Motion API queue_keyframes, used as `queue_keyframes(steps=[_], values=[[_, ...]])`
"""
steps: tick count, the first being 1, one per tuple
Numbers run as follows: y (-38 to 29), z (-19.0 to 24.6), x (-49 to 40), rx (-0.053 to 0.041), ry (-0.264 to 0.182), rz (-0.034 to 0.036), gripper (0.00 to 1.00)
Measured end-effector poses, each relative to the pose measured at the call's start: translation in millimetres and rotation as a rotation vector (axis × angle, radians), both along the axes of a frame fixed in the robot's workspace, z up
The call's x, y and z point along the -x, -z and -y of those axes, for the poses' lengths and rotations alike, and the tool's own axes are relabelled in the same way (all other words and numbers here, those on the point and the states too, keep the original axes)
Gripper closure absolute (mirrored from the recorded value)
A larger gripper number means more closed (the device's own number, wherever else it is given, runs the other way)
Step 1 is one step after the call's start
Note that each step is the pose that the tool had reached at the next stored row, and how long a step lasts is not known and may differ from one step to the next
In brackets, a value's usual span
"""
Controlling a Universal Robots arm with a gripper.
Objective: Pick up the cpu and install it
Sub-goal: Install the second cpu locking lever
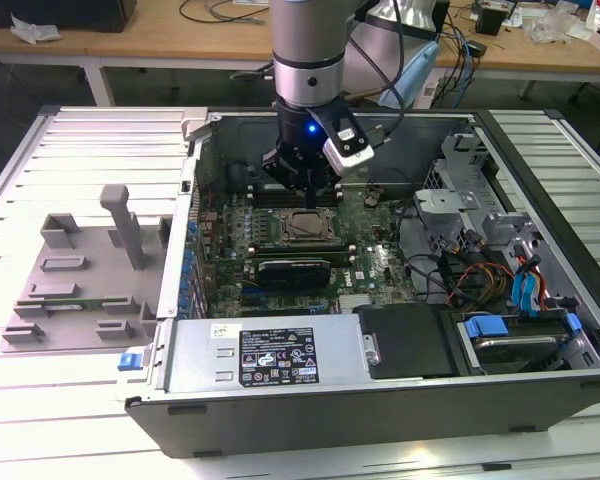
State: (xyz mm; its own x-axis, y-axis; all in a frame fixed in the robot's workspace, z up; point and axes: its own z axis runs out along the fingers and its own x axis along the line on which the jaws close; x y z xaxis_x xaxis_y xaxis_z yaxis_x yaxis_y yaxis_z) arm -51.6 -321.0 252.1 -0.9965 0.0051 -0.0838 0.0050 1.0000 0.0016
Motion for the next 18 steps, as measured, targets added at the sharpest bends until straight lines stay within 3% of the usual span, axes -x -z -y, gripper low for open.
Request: queue_keyframes(steps=[2, 18], values=[[-5.5, 0.0, 0.0, -0.0002, 0.0, 0.0001, 0.89], [-7.1, 0.1, 0.0, -0.0001, 0.0, 0.0, 0.89]])
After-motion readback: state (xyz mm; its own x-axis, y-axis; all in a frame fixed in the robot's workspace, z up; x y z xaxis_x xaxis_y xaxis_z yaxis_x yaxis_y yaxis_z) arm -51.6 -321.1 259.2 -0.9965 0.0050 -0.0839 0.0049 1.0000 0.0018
